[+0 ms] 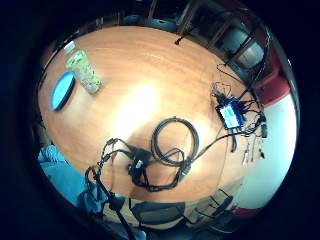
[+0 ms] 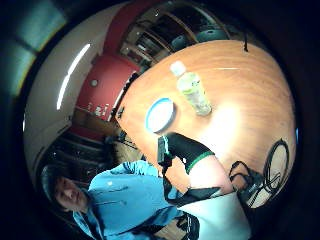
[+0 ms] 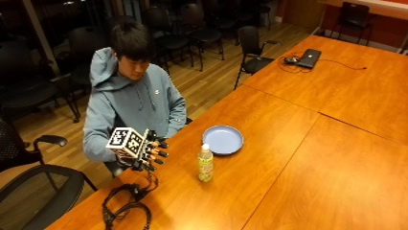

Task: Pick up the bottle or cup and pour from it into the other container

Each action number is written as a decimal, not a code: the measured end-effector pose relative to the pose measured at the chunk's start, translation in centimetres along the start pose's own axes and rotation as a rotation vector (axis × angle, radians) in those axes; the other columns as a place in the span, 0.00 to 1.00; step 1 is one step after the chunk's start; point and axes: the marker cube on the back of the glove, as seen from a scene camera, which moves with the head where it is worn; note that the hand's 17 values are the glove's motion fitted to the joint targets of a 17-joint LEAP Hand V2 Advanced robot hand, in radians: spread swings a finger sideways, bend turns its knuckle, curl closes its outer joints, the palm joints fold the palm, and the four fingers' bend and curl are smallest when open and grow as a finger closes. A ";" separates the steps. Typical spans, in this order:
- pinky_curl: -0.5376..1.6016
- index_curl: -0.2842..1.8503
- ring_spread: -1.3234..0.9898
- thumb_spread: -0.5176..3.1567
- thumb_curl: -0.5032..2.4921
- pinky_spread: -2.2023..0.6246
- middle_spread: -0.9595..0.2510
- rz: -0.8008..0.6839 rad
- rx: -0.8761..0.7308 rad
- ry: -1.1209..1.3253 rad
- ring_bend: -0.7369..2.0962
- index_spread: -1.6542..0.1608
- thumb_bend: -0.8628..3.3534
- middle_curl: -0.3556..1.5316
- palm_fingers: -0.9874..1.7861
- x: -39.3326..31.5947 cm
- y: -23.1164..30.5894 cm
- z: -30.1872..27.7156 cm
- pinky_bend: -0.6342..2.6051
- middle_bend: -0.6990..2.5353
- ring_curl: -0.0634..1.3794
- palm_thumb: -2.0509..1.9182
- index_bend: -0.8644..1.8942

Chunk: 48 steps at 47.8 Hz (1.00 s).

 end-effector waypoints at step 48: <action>0.38 0.22 0.62 0.39 0.29 0.87 0.82 0.046 0.006 -0.633 0.44 0.70 0.20 0.35 0.36 4.7 -7.6 13.3 0.42 0.28 0.24 0.63 0.36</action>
